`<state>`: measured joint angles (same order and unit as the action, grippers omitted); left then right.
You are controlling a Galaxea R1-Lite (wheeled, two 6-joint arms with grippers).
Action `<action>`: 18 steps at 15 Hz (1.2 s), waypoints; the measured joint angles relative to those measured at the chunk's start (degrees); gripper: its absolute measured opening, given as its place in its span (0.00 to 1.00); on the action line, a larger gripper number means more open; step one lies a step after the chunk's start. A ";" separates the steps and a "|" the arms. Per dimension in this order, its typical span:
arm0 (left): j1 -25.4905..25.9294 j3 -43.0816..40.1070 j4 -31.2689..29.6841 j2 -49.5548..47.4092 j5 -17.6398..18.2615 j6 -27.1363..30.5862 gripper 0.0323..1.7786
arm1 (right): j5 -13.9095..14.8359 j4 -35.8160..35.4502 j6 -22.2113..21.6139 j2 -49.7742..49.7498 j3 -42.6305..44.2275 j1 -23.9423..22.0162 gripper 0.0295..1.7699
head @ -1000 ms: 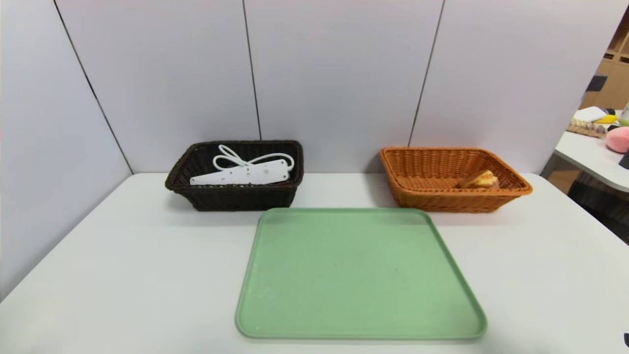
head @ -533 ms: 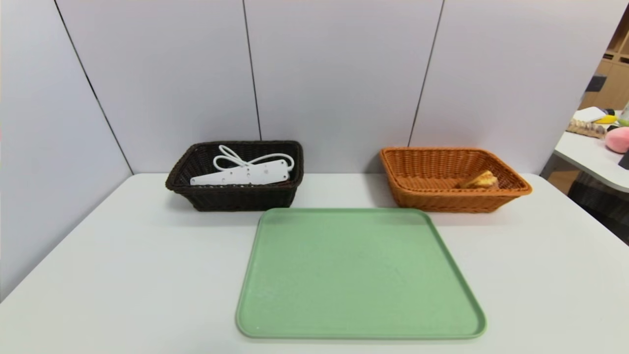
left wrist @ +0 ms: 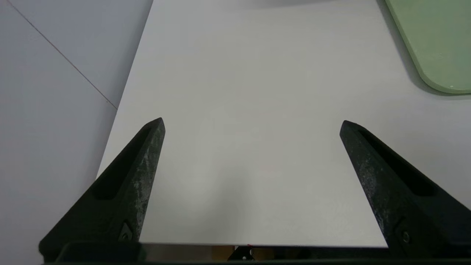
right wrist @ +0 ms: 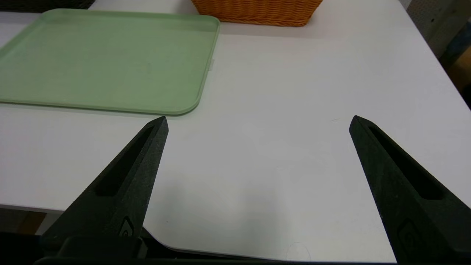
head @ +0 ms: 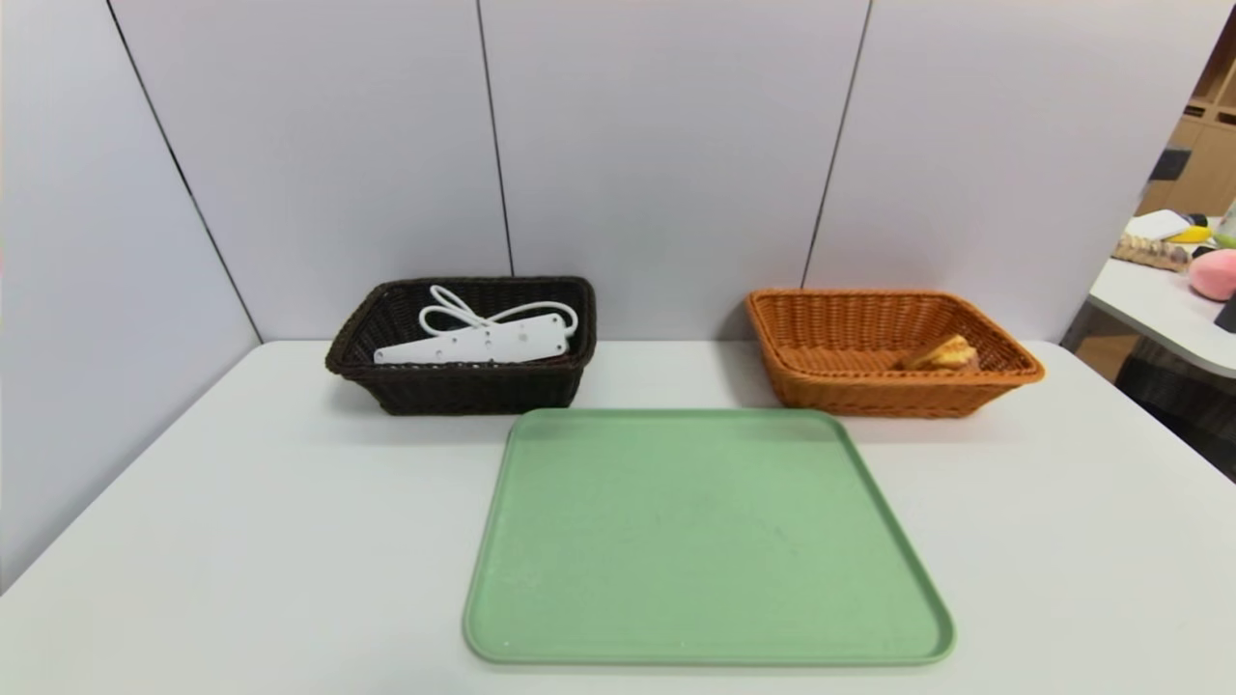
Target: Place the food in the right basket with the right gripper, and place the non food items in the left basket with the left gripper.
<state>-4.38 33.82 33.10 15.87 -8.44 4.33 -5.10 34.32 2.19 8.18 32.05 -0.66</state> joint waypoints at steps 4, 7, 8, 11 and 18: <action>1.63 -6.10 -5.92 -1.71 -3.24 0.05 0.95 | 1.05 -0.39 0.17 -6.06 -2.10 0.22 0.96; 2.95 -9.44 -5.99 -5.01 -2.83 1.48 0.95 | 1.00 -0.67 1.41 -7.67 -2.10 0.22 0.96; 3.25 -10.91 -6.39 -6.34 -1.76 2.32 0.95 | 1.02 -0.67 2.57 -7.91 -2.23 0.22 0.96; 3.61 -15.69 -9.48 -11.50 7.12 3.38 0.95 | 0.69 -1.63 5.00 -8.20 -2.34 0.22 0.96; 3.75 -32.63 -34.83 -15.74 10.12 3.77 0.95 | 3.01 -26.94 5.96 -8.25 -16.07 0.22 0.96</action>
<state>-0.62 1.18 -1.73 0.13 1.68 8.09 -2.08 7.38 8.16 -0.07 15.98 -0.44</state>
